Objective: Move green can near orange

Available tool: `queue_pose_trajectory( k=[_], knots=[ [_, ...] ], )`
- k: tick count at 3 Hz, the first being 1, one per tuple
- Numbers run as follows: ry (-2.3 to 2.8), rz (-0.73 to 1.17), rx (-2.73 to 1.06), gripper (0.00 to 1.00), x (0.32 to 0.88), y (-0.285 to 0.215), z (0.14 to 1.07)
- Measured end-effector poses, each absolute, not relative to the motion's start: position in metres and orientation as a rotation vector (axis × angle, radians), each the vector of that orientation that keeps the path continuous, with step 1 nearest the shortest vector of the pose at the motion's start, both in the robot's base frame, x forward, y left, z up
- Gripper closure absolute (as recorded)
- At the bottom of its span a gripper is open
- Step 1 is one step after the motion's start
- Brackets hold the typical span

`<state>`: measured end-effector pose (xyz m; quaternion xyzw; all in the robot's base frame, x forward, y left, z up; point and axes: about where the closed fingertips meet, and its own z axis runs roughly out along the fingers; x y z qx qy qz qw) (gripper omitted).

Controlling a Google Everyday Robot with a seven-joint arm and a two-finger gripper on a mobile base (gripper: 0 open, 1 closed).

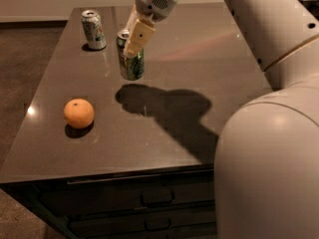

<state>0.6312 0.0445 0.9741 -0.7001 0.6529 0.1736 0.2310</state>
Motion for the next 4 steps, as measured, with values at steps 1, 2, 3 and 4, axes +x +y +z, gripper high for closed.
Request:
queue_pose_trajectory(
  k=[1,2,3,4],
  knots=[
    [1.664,0.514,-2.063,1.00,0.595,0.058,0.967],
    [1.571,0.541,-2.152,1.00,0.571,0.068,0.955],
    [1.513,0.547,-2.203,0.83,0.555,0.073,0.945],
    [1.482,0.573,-2.229,0.59,0.544,0.076,0.938]
  ],
)
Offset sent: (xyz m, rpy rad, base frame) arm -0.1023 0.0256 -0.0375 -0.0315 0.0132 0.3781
